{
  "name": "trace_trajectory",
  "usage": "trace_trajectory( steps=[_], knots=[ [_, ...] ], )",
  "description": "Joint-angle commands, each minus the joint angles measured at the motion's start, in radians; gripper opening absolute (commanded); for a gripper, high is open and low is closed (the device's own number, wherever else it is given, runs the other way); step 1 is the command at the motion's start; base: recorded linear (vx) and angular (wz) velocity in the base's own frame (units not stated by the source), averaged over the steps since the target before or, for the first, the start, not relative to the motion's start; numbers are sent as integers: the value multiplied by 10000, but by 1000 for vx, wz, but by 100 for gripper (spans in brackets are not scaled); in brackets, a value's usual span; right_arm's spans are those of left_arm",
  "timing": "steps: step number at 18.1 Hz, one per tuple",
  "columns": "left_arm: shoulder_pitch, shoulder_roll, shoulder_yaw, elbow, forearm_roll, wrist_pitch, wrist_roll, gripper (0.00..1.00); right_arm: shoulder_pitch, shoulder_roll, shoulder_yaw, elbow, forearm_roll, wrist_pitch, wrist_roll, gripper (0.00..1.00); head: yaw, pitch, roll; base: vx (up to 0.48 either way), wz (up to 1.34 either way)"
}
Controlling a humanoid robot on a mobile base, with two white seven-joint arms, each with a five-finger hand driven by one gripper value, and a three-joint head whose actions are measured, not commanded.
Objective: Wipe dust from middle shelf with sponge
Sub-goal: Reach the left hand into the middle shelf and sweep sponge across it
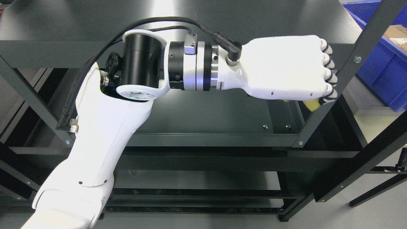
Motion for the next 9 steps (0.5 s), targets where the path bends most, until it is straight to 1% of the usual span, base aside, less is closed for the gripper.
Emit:
trace_trajectory(
  steps=[1,5,6,9],
  knots=[
    [-272,960,2162,-539,1674,-4,-672,0,4,-175,-2,-174,0,2,7,100,0,0,0,0,0],
    [-257,3797,2148,-539,4189,-4,-658,0,-11,-175,14,-174,0,2,7,100,0,0,0,0,0],
    [-211,4807,2072,-539,5016,-4,-657,0,-11,-175,-2,-174,0,2,7,100,0,0,0,0,0],
    [201,6805,1918,-539,6859,-4,-657,0,4,-175,-2,-174,0,2,7,100,0,0,0,0,0]
  ],
)
